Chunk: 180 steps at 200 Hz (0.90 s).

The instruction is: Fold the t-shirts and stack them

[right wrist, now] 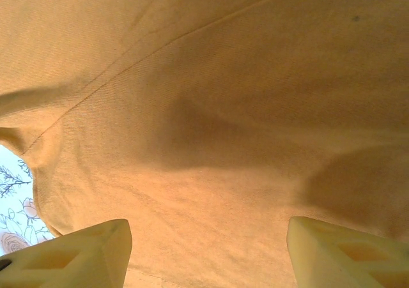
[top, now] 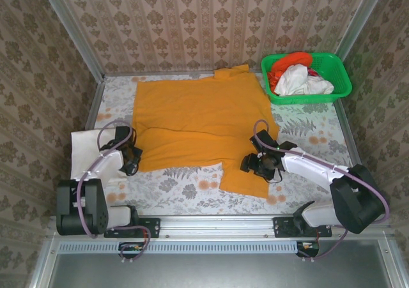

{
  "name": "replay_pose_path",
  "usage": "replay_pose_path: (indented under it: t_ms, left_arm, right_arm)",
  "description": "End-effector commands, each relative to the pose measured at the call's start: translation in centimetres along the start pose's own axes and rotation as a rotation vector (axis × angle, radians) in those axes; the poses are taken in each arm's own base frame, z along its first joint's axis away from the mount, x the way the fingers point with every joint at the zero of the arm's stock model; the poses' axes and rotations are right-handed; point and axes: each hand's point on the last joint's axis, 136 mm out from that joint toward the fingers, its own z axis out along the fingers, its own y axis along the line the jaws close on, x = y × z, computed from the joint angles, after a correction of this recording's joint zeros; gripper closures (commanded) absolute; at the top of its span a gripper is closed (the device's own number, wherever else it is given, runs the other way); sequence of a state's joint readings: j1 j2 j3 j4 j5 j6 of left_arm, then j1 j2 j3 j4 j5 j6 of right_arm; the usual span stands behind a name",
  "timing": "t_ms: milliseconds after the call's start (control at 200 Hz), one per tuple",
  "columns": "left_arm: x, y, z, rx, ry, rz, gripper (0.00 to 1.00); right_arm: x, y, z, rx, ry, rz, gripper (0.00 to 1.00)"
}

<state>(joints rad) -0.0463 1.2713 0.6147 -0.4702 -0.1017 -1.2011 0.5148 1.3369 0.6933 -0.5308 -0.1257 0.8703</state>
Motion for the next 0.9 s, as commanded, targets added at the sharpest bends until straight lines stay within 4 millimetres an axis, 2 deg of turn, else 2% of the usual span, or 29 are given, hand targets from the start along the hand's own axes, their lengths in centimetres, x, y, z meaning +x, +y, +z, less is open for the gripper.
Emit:
replay_pose_path:
  t_ms: [0,190,285,380,560,745,895]
  left_arm:
    - [0.2,1.0,-0.9,-0.014,-0.007,0.020,1.00]
    - [1.1,2.3,-1.4,-0.024,0.024,0.032,1.00]
    - [1.4,3.1,-1.3,-0.034,0.028,0.038,1.00]
    - [1.5,3.7,-1.1,-0.048,0.027,0.042,1.00]
    - [1.6,3.8,-0.7,-0.044,0.034,0.036,1.00]
    - [1.4,3.5,-0.7,-0.035,0.024,0.036,1.00]
    - [1.4,3.4,-0.4,-0.034,0.030,0.032,1.00]
  right_arm:
    - [-0.9,-1.5,-1.5,0.069,-0.075,0.053,0.34]
    - [-1.0,-5.6,-4.1,0.165,-0.218,0.166,0.36]
    - [-0.2,-7.0,-4.2,0.174,-0.202,0.185,0.38]
    - [0.4,-7.0,-3.6,0.168,-0.159,0.173,0.46]
    - [-0.2,-6.1,-2.3,0.164,-0.118,0.131,0.59]
    - [0.1,-6.5,-1.0,0.189,-0.080,0.124,0.58]
    - [-1.1,-5.8,-0.8,0.155,-0.093,0.116,0.60]
